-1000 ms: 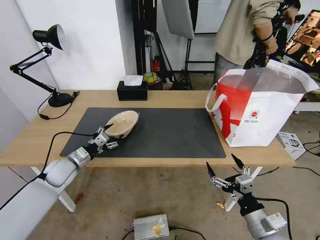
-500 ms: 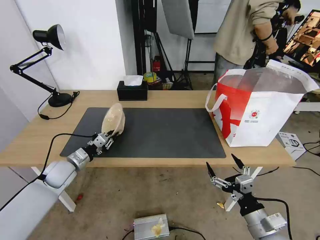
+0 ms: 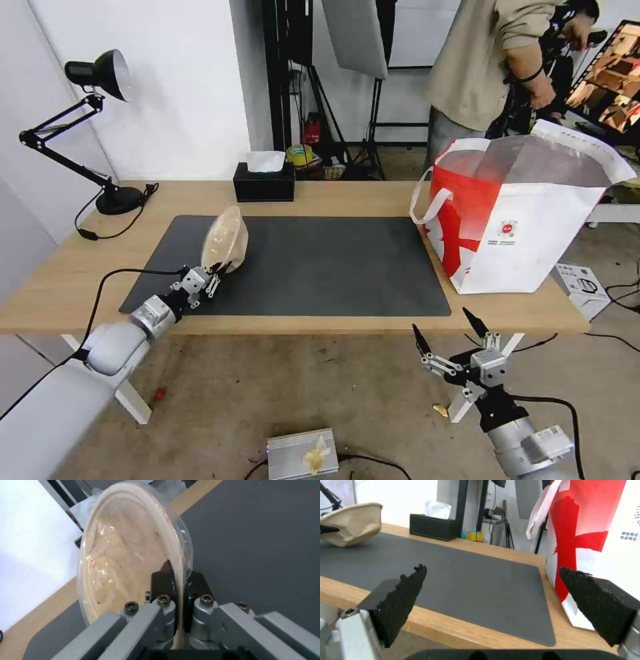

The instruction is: Pick up the trash from the table and place it into the takeout bag.

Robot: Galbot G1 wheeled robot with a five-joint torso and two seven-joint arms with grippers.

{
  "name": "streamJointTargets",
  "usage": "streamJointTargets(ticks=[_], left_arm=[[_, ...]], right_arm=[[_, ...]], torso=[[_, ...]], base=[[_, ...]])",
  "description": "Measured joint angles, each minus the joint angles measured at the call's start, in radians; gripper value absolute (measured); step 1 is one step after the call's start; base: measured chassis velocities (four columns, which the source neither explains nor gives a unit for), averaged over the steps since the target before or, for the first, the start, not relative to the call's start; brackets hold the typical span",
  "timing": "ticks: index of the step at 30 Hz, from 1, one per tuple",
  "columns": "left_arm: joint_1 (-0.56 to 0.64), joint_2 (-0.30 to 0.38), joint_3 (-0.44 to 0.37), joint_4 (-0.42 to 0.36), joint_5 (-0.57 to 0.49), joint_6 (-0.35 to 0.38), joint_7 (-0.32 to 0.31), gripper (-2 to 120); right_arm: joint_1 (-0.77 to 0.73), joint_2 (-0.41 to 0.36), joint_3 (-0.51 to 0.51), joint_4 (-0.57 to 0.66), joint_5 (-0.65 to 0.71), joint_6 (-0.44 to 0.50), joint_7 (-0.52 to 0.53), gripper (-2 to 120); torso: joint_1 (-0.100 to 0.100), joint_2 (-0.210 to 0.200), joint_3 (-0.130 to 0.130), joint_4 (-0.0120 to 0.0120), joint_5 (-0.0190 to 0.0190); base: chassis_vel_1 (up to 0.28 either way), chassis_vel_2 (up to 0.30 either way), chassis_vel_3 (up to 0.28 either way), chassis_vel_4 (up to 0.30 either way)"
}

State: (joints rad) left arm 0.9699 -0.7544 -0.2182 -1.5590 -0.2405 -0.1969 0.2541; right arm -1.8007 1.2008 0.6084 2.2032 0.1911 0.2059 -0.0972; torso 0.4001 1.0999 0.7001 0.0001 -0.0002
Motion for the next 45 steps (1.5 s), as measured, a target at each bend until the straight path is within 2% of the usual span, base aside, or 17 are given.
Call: streamJointTargets(ticks=[13, 17, 19, 24, 27, 28, 29, 32, 34, 35, 37, 40, 42, 45], left_arm=[[0.034, 0.044, -0.039, -0.111, -0.037, -0.024, -0.016, 1], [0.028, 0.098, -0.051, -0.171, -0.078, -0.024, -0.032, 1], [0.027, 0.103, -0.052, -0.176, -0.082, -0.024, -0.034, 1], [0.002, 0.170, -0.055, -0.226, -0.130, -0.019, -0.054, 1], [-0.056, 0.230, -0.024, -0.267, -0.174, -0.008, -0.065, 1], [-0.056, 0.230, -0.024, -0.267, -0.174, -0.008, -0.065, 1], [-0.073, 0.240, -0.011, -0.272, -0.183, -0.004, -0.069, 1], [-0.236, 0.279, 0.110, -0.282, -0.212, 0.007, -0.103, 1], [-0.267, 0.282, 0.138, -0.281, -0.214, 0.009, -0.111, 1], [-0.346, 0.287, 0.212, -0.280, -0.216, 0.013, -0.127, 1], [-0.373, 0.287, 0.238, -0.280, -0.217, 0.015, -0.132, 1], [-0.572, 0.277, 0.416, -0.280, -0.222, 0.034, -0.171, 1], [-0.594, 0.275, 0.433, -0.278, -0.223, 0.035, -0.175, 1], [-0.742, 0.246, 0.563, -0.253, -0.225, 0.039, -0.205, 1]], right_arm=[[0.000, 0.000, 0.000, 0.000, 0.000, 0.000, 0.000, 100], [0.000, 0.000, 0.000, 0.000, 0.000, 0.000, 0.000, 100], [0.000, 0.000, 0.000, 0.000, 0.000, 0.000, 0.000, 100], [0.000, 0.000, 0.000, 0.000, 0.000, 0.000, 0.000, 100], [0.000, 0.000, 0.000, 0.000, 0.000, 0.000, 0.000, 100], [0.000, 0.000, 0.000, 0.000, 0.000, 0.000, 0.000, 100], [0.000, 0.000, 0.000, 0.000, 0.000, 0.000, 0.000, 100], [0.000, 0.000, 0.000, 0.000, 0.000, 0.000, 0.000, 100], [0.000, 0.000, 0.000, 0.000, 0.000, 0.000, 0.000, 100], [0.000, 0.000, 0.000, 0.000, 0.000, 0.000, 0.000, 100], [0.000, 0.000, 0.000, 0.000, 0.000, 0.000, 0.000, 100], [0.000, 0.000, 0.000, 0.000, 0.000, 0.000, 0.000, 100], [0.000, 0.000, 0.000, 0.000, 0.000, 0.000, 0.000, 100], [0.000, 0.000, 0.000, 0.000, 0.000, 0.000, 0.000, 100]], torso=[[0.000, 0.000, 0.000, 0.0001, 0.0001], [0.000, 0.000, 0.000, 0.0000, 0.0001], [0.000, 0.000, 0.000, 0.0000, 0.0000], [0.000, 0.000, 0.000, 0.0000, 0.0001], [0.000, 0.000, 0.000, 0.0001, 0.0003], [0.000, 0.000, 0.000, 0.0001, 0.0003], [0.000, 0.000, 0.000, 0.0000, 0.0004], [0.000, 0.000, 0.000, -0.0002, 0.0006], [0.000, 0.000, 0.000, -0.0001, 0.0004], [0.000, 0.000, 0.000, -0.0001, 0.0002], [0.000, 0.000, 0.000, -0.0003, 0.0002], [0.000, 0.000, 0.000, -0.0002, 0.0003], [0.000, 0.000, 0.000, -0.0002, 0.0004], [0.000, 0.000, 0.000, -0.0002, 0.0005]], base=[[0.000, 0.000, 0.000, 0.000], [0.000, 0.000, 0.000, 0.000], [0.000, 0.000, 0.000, 0.000], [0.000, 0.000, 0.000, 0.000], [0.000, 0.000, 0.000, 0.000], [0.000, 0.000, 0.000, 0.000], [0.000, 0.000, 0.000, 0.000], [0.000, 0.000, 0.000, 0.000], [0.000, 0.000, 0.000, 0.000], [0.000, 0.000, 0.000, 0.000], [0.000, 0.000, 0.000, 0.000], [0.000, 0.000, 0.000, 0.000], [0.000, 0.000, 0.000, 0.000], [0.000, 0.000, 0.000, 0.000]])
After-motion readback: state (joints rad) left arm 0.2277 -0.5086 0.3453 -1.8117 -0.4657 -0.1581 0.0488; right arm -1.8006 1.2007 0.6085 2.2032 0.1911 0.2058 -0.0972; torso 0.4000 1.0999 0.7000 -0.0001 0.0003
